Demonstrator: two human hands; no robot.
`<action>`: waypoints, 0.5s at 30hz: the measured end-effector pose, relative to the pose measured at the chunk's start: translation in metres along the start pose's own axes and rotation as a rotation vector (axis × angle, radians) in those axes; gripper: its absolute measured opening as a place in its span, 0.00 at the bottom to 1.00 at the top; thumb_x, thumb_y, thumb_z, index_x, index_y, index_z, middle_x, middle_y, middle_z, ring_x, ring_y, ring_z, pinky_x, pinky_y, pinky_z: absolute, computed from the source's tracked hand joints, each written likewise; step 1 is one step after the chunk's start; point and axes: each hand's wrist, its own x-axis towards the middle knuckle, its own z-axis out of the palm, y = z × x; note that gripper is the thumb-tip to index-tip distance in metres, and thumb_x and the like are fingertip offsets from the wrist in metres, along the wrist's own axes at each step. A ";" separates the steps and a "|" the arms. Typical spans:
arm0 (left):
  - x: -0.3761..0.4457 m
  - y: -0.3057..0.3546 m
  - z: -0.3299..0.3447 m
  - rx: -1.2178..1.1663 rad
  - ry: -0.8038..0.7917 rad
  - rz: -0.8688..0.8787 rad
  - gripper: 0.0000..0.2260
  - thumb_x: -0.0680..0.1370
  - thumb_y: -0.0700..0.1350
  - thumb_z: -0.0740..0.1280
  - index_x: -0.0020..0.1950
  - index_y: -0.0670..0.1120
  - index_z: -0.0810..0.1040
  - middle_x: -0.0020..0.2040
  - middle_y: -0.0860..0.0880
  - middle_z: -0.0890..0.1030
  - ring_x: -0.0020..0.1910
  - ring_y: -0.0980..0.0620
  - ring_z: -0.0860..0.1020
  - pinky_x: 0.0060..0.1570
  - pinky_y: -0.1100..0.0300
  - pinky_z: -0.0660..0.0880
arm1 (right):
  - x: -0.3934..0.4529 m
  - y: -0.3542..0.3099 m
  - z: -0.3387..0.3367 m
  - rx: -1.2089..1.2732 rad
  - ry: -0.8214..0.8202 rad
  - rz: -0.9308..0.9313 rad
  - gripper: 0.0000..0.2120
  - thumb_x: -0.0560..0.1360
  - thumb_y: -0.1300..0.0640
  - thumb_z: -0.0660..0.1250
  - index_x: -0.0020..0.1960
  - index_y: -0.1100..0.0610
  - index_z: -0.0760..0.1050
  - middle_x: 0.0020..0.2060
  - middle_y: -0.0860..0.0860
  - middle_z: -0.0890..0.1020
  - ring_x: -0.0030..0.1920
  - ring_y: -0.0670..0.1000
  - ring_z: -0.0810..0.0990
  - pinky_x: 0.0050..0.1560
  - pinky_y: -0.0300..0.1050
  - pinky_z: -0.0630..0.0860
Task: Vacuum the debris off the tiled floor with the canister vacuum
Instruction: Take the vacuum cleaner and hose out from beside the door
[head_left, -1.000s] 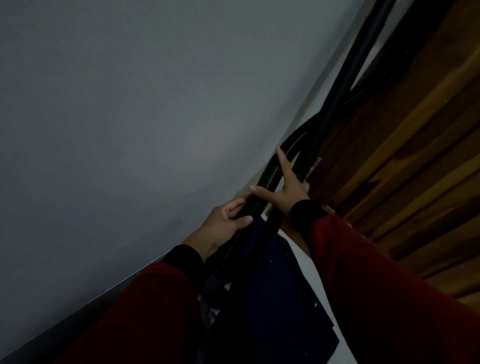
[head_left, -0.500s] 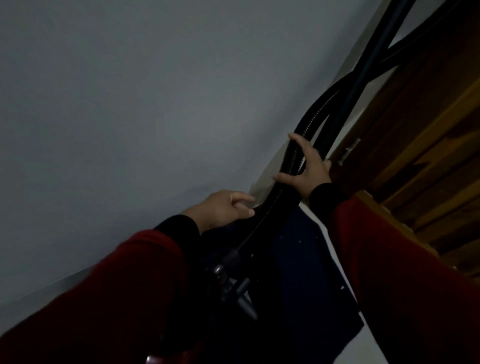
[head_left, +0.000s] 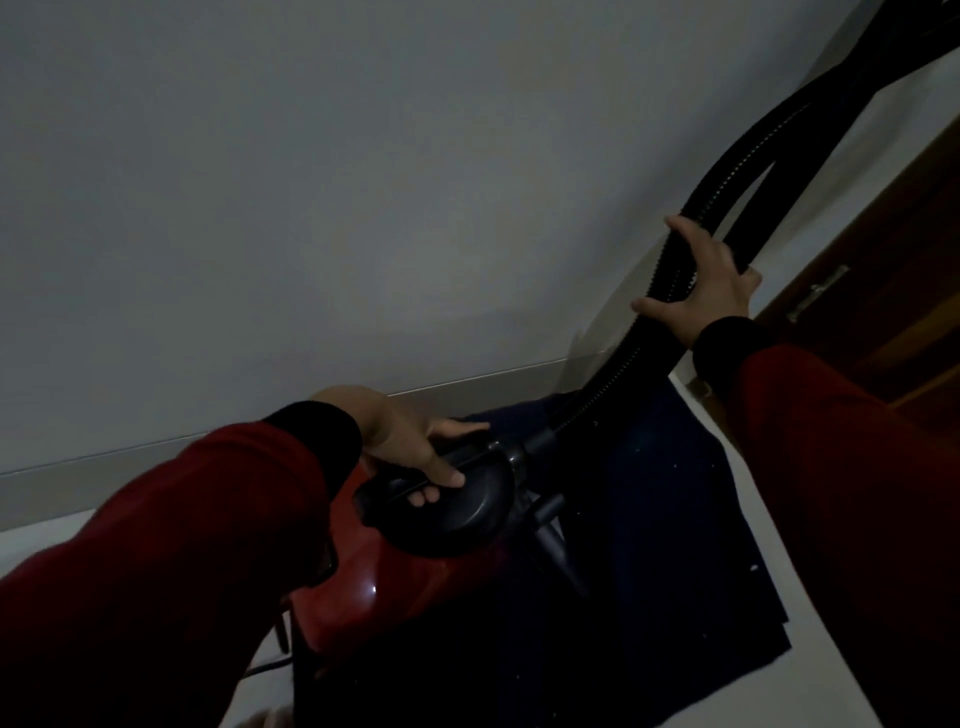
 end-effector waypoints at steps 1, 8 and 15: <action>-0.002 -0.003 0.003 -0.013 0.025 0.031 0.32 0.80 0.40 0.62 0.76 0.61 0.51 0.35 0.47 0.74 0.25 0.58 0.77 0.30 0.65 0.78 | -0.002 -0.004 -0.001 -0.002 -0.002 -0.010 0.41 0.67 0.53 0.75 0.73 0.38 0.59 0.67 0.53 0.68 0.66 0.62 0.62 0.60 0.44 0.54; -0.014 0.004 0.015 0.029 0.118 0.085 0.27 0.80 0.45 0.63 0.74 0.62 0.58 0.33 0.48 0.71 0.27 0.54 0.71 0.27 0.65 0.72 | -0.026 -0.037 -0.015 -0.049 -0.029 -0.106 0.38 0.67 0.58 0.72 0.72 0.41 0.62 0.64 0.54 0.69 0.63 0.61 0.63 0.66 0.49 0.57; -0.109 0.064 0.027 0.134 0.057 0.074 0.26 0.79 0.44 0.64 0.74 0.59 0.60 0.31 0.50 0.71 0.25 0.55 0.69 0.27 0.62 0.68 | -0.072 -0.106 -0.083 -0.141 -0.155 -0.233 0.38 0.66 0.64 0.72 0.66 0.37 0.60 0.59 0.57 0.74 0.58 0.67 0.67 0.58 0.56 0.67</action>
